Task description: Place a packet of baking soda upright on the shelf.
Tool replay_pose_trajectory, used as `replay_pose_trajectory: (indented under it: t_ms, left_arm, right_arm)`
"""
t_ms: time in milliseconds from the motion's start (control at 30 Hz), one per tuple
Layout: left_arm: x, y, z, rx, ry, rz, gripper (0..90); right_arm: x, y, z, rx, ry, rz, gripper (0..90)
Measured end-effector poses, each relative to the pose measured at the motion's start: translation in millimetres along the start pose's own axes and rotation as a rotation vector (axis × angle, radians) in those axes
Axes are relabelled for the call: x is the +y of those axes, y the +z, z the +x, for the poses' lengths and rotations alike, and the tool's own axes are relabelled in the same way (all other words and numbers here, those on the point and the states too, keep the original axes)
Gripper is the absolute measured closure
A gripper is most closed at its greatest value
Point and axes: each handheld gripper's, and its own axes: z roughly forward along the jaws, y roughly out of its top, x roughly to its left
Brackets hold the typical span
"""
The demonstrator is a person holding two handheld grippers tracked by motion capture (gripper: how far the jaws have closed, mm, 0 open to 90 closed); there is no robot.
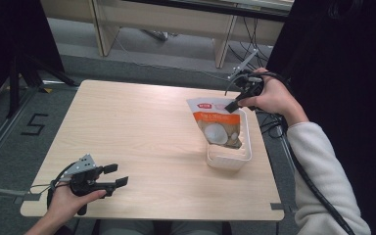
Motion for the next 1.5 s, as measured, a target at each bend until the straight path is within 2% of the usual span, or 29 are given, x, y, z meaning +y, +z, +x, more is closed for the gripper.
replay_pose_trajectory:
  t_ms: [67,200,267,300,367,400,433,633,800,833,933,967,1100,1400,1500]
  left_arm:
    - [-0.1,0.0,0.0,0.000,-0.001,0.000,30.7]
    - [-0.1,0.2,0.0,-0.002,-0.003,-0.004,30.7]
    - [-0.2,0.2,0.0,-0.002,-0.002,-0.004,30.7]
    - [-0.2,0.1,0.0,-0.002,-0.002,-0.004,30.7]
    - [-0.1,0.3,0.2,-0.005,-0.001,-0.004,30.7]
    - [-0.2,0.0,-0.2,0.001,-0.006,-0.001,30.6]
    - [-0.2,0.3,0.1,-0.005,-0.008,-0.002,30.6]
    - [-0.1,0.1,0.0,-0.004,-0.009,-0.002,30.5]
    - [-0.1,0.3,0.1,-0.006,-0.009,-0.002,30.5]
    - [-0.1,0.3,0.0,-0.006,-0.009,-0.002,30.5]
    - [0.3,0.0,0.6,-0.012,0.001,-0.004,30.5]
    - [0.0,0.2,-0.1,-0.009,-0.012,-0.003,30.5]
    - [0.0,0.4,-0.2,-0.009,-0.011,-0.003,30.5]
    - [-0.1,0.5,-0.3,-0.009,-0.012,-0.004,30.5]
    - [-0.1,0.7,-0.2,-0.009,-0.013,-0.004,30.4]
  right_arm:
    - [-0.9,-0.2,-1.1,0.002,0.005,0.000,90.0]
    - [-2.6,1.1,-4.0,-0.019,-0.021,0.005,90.0]
    - [-3.0,2.0,-3.7,-0.018,-0.013,0.011,90.0]
    - [-3.5,3.5,-5.5,-0.025,-0.030,0.015,90.0]
    - [-3.8,3.9,-5.6,-0.024,-0.028,0.015,90.0]
    - [-4.4,4.2,-4.7,-0.023,-0.006,0.023,90.0]
    - [-4.5,4.5,-6.4,-0.025,-0.023,0.019,90.0]
    - [-5.2,5.5,-9.0,-0.036,-0.039,0.019,90.0]
    - [-5.0,5.1,-7.9,-0.043,-0.025,0.029,90.0]
    - [-4.7,5.3,-9.4,-0.047,-0.045,0.025,90.0]
    - [-4.7,5.7,-10.5,-0.054,-0.047,0.032,90.0]
    - [-4.6,6.3,-10.4,-0.056,-0.052,0.030,90.0]
    - [-4.0,7.6,-9.3,-0.060,-0.045,0.048,90.0]
    - [-4.3,10.2,-11.4,-0.068,-0.080,0.047,90.0]
    - [-4.4,11.0,-11.3,-0.074,-0.062,0.058,90.0]
